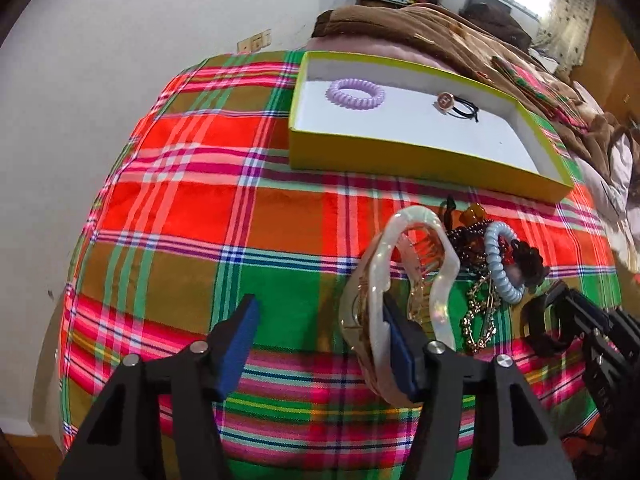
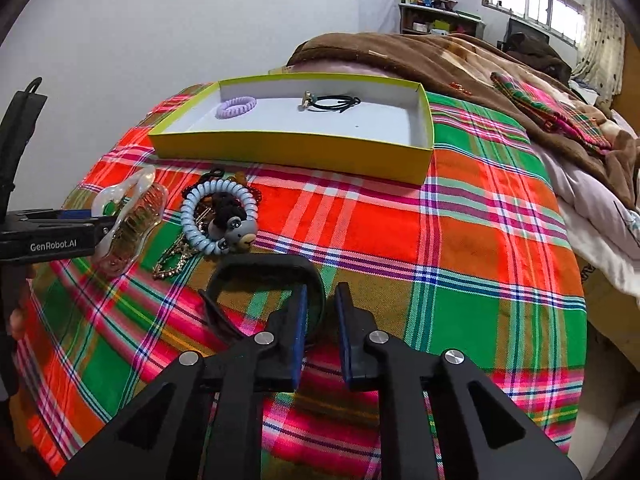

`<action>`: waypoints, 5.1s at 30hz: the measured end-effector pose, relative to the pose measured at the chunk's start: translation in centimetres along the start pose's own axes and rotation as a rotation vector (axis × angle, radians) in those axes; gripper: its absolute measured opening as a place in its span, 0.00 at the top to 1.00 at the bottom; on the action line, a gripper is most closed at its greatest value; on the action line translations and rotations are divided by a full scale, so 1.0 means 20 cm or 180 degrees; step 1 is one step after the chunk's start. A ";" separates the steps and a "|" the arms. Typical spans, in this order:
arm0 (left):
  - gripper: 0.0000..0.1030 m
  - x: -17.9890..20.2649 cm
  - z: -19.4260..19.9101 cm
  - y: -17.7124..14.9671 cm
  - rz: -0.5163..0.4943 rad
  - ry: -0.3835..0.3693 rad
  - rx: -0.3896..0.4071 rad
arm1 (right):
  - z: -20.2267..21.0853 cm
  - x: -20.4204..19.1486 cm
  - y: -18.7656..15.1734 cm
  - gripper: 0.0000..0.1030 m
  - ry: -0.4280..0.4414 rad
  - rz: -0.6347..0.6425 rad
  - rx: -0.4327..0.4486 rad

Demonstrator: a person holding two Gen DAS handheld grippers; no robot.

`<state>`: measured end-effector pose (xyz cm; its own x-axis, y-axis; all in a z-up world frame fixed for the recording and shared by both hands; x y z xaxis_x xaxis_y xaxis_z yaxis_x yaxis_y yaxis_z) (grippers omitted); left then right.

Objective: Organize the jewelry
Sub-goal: 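Grasp the clear-beige hair claw clip with the left gripper, then carry the claw clip with the left gripper while the right gripper carries the watch band into the box, then open both grippers to release the claw clip and watch band in the box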

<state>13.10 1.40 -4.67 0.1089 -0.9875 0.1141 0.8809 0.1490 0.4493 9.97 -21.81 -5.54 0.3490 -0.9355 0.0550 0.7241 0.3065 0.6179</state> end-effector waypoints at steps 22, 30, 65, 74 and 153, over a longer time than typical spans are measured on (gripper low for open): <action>0.81 0.02 0.08 0.01 -0.0063 -0.0208 0.0153 | 0.09 0.02 0.03 0.95 -0.0152 -0.0094 0.0163; 0.81 0.01 0.17 0.03 -0.0076 -0.0262 0.0267 | 0.17 0.02 0.07 0.95 -0.0202 -0.0124 0.0276; 0.81 0.16 0.19 0.42 -0.0117 -0.0513 0.0488 | 0.06 0.35 0.58 0.95 -0.0617 -0.0078 0.0426; 0.81 0.20 0.03 0.49 -0.0102 -0.0512 0.0337 | -0.20 0.44 0.68 0.95 -0.0729 0.0060 0.0137; 0.46 0.27 -0.14 0.60 -0.0079 -0.0431 0.0155 | -0.38 0.42 0.77 0.70 -0.0560 0.0112 0.0162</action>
<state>25.47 -2.21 -1.21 0.0214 -0.9754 0.2195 0.8588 0.1303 0.4954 28.63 -23.50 -1.56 0.2611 -0.9420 0.2109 0.6805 0.3345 0.6519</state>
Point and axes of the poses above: each gripper's, at about its wrist camera, not at the fingertips, and z roughly against the way its jaws point, x to its right, y to its top, the point moved 2 cm from there along -z, roughly the way its jaws point, and after that the axes turned 11 degrees about z, right-handed, at the moved point
